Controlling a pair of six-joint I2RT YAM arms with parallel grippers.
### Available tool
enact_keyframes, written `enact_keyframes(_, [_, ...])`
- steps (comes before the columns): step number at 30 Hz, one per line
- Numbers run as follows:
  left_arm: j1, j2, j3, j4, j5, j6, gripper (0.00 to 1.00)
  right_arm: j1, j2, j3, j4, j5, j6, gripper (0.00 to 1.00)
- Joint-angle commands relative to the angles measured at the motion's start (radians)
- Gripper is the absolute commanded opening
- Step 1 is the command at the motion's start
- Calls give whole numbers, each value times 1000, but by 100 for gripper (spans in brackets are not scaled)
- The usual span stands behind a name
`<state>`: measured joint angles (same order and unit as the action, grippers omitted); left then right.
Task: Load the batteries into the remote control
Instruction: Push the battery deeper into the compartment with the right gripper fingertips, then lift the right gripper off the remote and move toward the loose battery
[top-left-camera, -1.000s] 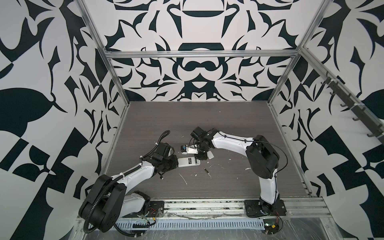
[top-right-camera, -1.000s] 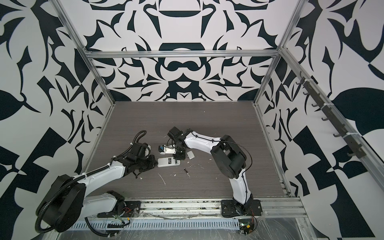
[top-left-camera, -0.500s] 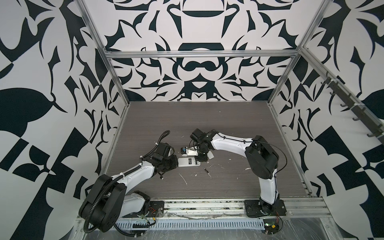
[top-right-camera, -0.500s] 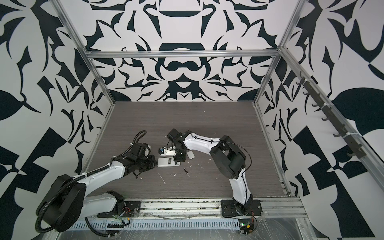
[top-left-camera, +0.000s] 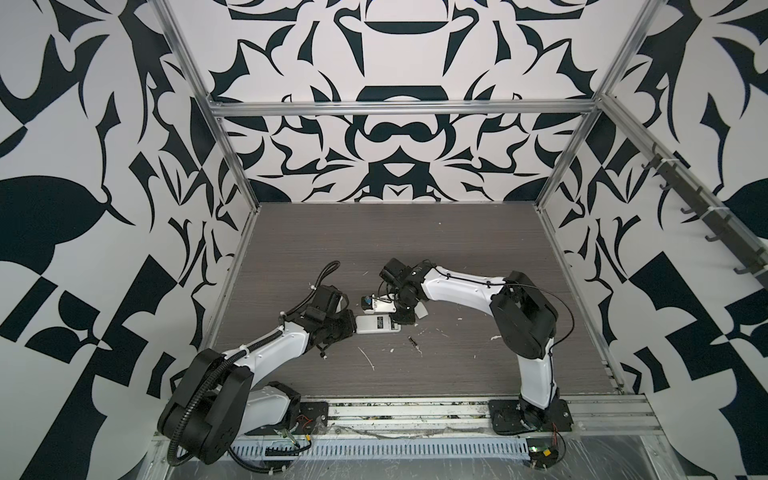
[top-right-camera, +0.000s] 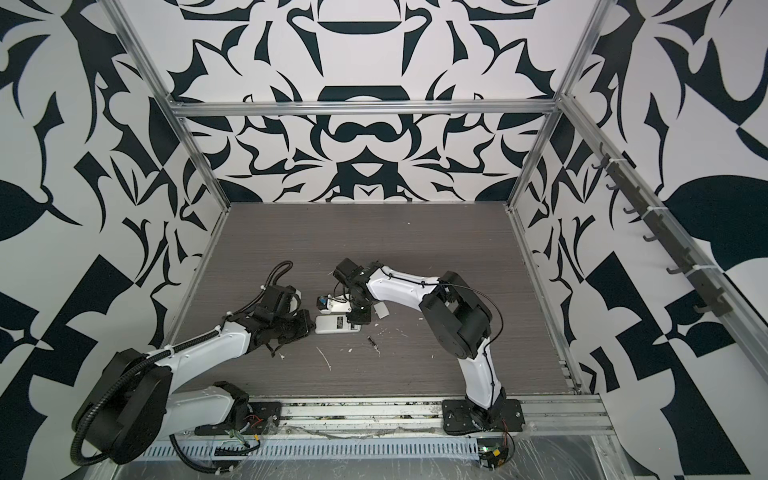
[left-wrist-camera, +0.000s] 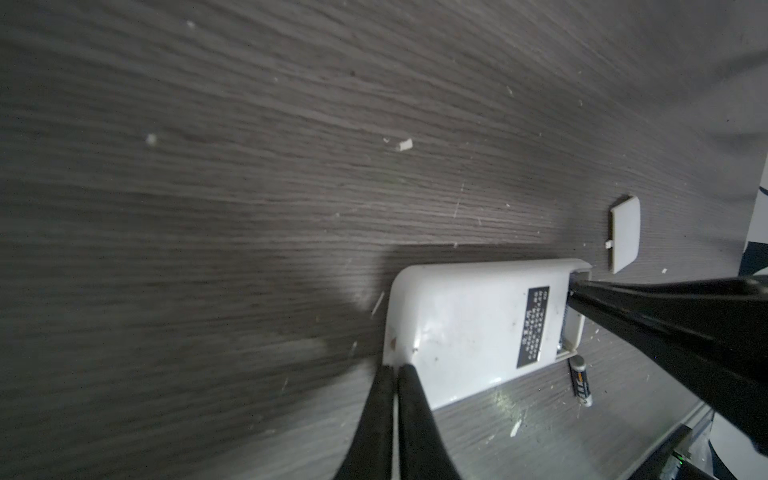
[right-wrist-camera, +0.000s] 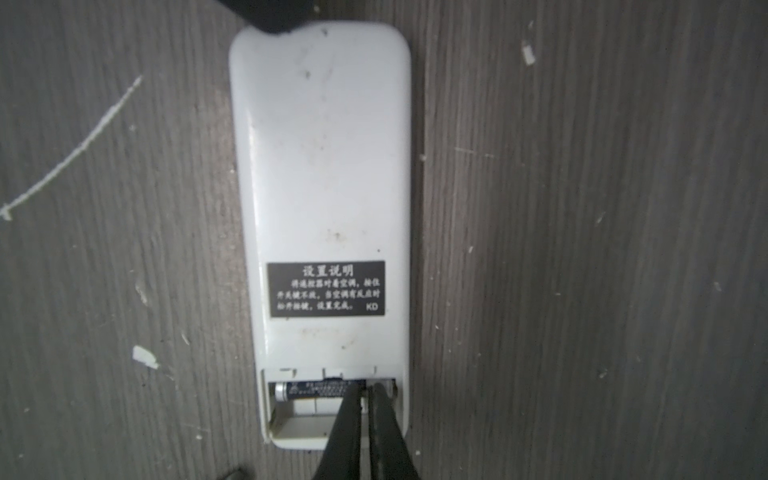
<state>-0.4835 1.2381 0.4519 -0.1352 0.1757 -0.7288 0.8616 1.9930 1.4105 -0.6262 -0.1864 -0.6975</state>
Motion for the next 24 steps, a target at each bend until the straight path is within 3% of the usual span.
enact_keyframes(1, [0, 1, -13, -32, 2, -1, 9, 18, -59, -26, 5, -14, 49, 17])
enact_keyframes(6, [-1, -4, -15, -29, -1, -1, 9, 18, -156, -54, 55, -16, 121, 22])
enact_keyframes(11, [0, -9, -16, -24, 0, 0, 9, 18, -240, -85, 68, 6, 196, 34])
enact_keyframes(15, [-1, -21, -14, -21, -4, 3, 10, 19, -283, -88, 33, 122, 336, 40])
enact_keyframes(24, [2, -37, -7, -21, 3, 16, 14, 18, -417, -184, -98, 150, 620, 58])
